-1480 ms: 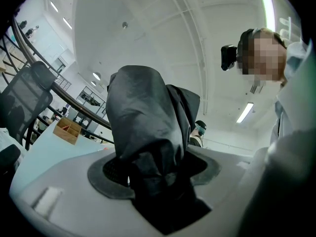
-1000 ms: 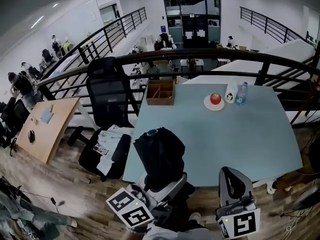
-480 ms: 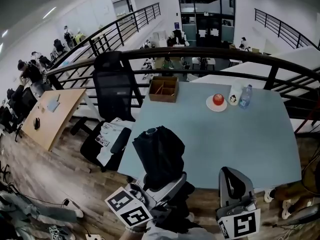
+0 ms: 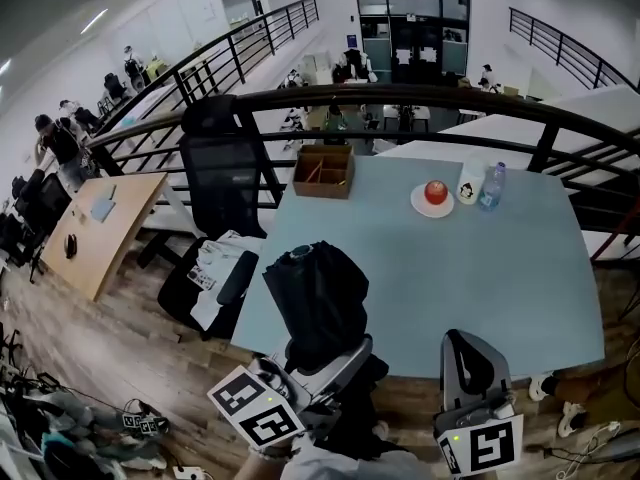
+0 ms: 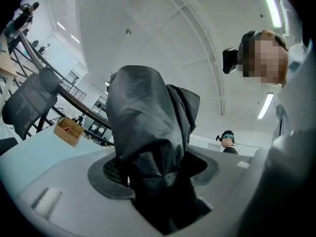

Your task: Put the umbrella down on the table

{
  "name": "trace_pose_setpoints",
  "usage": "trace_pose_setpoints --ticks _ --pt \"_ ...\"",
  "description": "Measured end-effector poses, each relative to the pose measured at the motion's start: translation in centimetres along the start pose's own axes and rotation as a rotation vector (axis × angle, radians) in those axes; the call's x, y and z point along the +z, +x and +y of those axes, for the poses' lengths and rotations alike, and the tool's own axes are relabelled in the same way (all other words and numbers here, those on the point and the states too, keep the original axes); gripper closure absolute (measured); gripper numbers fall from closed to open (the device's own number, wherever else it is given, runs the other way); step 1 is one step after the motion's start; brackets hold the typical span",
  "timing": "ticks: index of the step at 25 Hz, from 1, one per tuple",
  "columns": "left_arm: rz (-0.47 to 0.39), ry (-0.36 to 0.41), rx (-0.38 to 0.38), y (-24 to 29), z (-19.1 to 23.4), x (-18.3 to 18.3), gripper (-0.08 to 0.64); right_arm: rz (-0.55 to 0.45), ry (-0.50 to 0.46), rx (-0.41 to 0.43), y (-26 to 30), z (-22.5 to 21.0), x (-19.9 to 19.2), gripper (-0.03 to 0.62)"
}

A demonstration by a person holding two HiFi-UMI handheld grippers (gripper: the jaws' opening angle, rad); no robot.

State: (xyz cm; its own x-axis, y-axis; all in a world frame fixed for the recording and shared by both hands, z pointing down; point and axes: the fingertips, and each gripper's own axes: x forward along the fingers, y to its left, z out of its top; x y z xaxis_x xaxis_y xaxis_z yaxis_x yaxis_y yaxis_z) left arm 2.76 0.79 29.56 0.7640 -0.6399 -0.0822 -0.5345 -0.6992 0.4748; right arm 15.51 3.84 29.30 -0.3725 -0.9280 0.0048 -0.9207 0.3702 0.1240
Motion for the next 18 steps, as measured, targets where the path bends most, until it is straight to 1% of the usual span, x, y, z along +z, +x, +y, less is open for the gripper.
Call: trace_pose_setpoints --ticks 4,9,12,15,18 --pt "0.011 0.009 -0.013 1.4 1.3 0.1 0.272 -0.002 0.008 -0.013 1.8 -0.7 -0.5 0.594" --pt "0.026 0.006 -0.024 3.2 3.1 1.1 0.272 0.003 -0.001 -0.019 4.5 -1.4 -0.5 0.594" --pt "0.030 0.012 -0.027 4.3 4.7 1.8 0.272 0.011 0.012 -0.025 6.5 -1.9 -1.0 0.594" --pt "0.036 0.007 -0.027 5.3 6.3 2.4 0.272 0.013 0.004 -0.025 8.4 -2.2 -1.0 0.594" --pt "0.043 -0.003 -0.031 6.2 7.8 3.0 0.272 0.027 0.020 -0.032 10.1 -2.5 -1.1 0.594"
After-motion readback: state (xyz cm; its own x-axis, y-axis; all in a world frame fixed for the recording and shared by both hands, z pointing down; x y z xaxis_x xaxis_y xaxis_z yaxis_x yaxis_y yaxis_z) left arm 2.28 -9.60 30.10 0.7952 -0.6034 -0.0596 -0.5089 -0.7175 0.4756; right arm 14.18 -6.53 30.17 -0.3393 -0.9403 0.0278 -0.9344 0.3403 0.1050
